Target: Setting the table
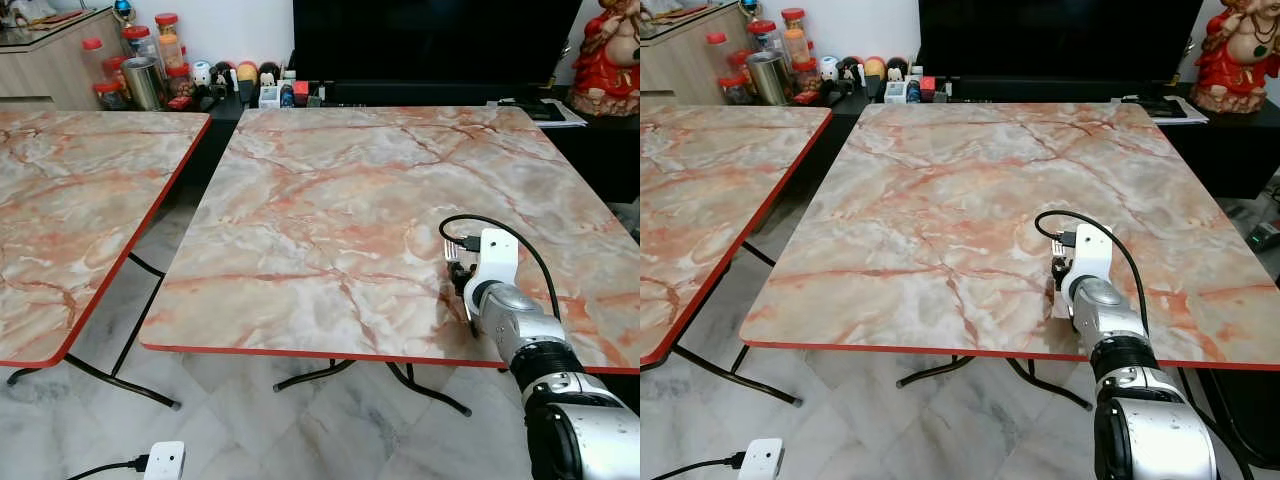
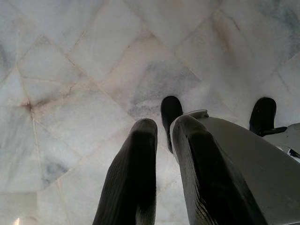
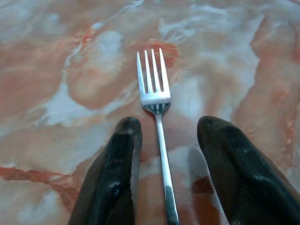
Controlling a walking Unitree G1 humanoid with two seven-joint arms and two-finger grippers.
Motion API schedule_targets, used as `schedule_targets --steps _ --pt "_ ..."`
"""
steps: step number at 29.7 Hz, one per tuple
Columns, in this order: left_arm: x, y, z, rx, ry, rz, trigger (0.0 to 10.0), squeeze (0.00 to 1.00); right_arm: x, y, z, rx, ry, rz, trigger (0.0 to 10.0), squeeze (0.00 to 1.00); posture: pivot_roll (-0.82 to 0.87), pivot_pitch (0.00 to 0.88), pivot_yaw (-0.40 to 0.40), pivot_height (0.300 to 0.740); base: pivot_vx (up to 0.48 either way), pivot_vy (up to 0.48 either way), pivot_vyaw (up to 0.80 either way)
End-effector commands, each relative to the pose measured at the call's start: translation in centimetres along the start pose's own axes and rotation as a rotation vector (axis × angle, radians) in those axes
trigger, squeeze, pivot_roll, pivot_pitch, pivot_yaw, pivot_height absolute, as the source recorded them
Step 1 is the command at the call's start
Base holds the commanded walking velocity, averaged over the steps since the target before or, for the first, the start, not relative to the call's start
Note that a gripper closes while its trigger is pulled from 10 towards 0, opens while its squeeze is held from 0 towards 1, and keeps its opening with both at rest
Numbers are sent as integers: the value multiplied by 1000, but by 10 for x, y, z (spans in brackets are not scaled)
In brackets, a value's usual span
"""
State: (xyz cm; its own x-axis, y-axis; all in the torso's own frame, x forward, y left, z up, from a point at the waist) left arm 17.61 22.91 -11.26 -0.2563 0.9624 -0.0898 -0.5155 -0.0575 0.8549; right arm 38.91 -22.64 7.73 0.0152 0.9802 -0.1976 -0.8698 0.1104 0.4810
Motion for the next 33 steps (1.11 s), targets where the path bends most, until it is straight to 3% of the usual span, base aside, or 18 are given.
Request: schedule_targets --steps 1,24,25,33 --pt "4 1 -3 11 -3 8 10000 0 1 -1 5 -18 21 13 10000 0 -15 0 17 740 0 0 0" --pt "4 1 -4 20 -9 5 10000 0 14 -2 -27 43 81 40 10000 0 -9 0 20 740 0 0 0" --pt "4 1 -4 20 -9 5 10000 0 14 -2 -28 44 88 40 0 0 -7 0 21 740 0 0 0" --pt "4 1 -5 24 -8 -1 10000 0 18 -2 -31 40 107 43 0 0 -7 0 23 740 0 0 0"
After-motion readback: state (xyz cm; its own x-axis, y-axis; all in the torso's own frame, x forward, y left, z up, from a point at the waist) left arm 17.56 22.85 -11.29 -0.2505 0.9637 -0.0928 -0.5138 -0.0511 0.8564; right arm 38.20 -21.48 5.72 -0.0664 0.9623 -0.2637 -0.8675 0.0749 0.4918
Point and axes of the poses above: a point about 5 cm out from each wrist's last joint towards the gripper, its own y axis pointing back from the gripper into the wrist, its own z axis along the axis of the wrist's last joint, x = y × z, the point moved 3 cm from there along -y, pointing out of the wrist towards the gripper, and after that the axes turned 13 degrees about y, right-handed, at the moved point
